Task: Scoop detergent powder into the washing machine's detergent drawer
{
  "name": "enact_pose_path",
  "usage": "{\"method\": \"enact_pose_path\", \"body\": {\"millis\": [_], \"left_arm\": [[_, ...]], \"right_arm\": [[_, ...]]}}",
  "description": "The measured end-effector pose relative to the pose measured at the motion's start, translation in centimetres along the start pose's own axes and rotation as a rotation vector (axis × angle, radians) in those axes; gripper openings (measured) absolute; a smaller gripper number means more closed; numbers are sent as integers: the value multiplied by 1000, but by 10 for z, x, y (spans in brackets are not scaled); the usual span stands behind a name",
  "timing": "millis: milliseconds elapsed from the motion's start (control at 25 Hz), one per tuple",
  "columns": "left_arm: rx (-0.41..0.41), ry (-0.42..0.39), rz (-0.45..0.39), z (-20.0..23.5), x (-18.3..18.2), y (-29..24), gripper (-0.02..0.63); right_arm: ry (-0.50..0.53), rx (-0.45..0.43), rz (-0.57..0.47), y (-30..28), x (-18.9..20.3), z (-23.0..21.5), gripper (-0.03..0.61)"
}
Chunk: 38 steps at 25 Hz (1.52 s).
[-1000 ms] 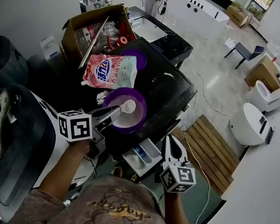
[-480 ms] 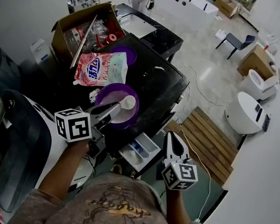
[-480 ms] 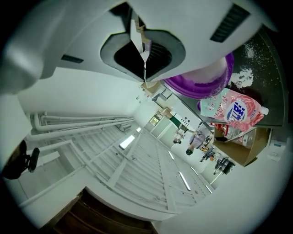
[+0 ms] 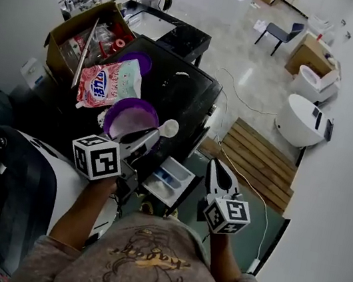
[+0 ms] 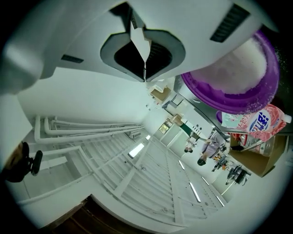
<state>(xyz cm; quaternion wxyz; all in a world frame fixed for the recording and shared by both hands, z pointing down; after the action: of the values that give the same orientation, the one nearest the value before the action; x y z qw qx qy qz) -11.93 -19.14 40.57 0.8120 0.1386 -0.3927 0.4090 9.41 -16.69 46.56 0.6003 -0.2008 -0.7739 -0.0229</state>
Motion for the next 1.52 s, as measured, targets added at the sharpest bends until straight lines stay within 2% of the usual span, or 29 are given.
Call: {"method": "enact_pose_path", "body": {"millis": [360,600,1040,1240,1520], "left_arm": [[63,-6,65,-18,22,-30,26],[53,-44,125,-15,41,-40,26],[66,11,224,0,94,-54,26],[44,-18,271,8,114,-56,26],[-28,-53,332,27,142,-55,26]], "right_arm": [[-20,99,-6,29,4,-24,2],[-20,136,-3,42,9,-35,2],[-28,208,30,69,26,-50,2],[-33,214,51,71,38,-55,2],[-36,182,77,60,50,-55,2]]}}
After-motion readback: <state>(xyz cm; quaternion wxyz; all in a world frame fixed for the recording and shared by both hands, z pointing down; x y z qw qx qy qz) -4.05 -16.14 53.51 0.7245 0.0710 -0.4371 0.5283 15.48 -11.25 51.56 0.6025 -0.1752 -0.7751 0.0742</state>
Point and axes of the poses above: the fingertips, and each gripper's own axes: y backward along the fingers, z to its left, x out of its underside, the point moved 3 cm from there along y, backward along the fingers, and after that the axes turned 9 degrees about x, right-handed, at the moved point
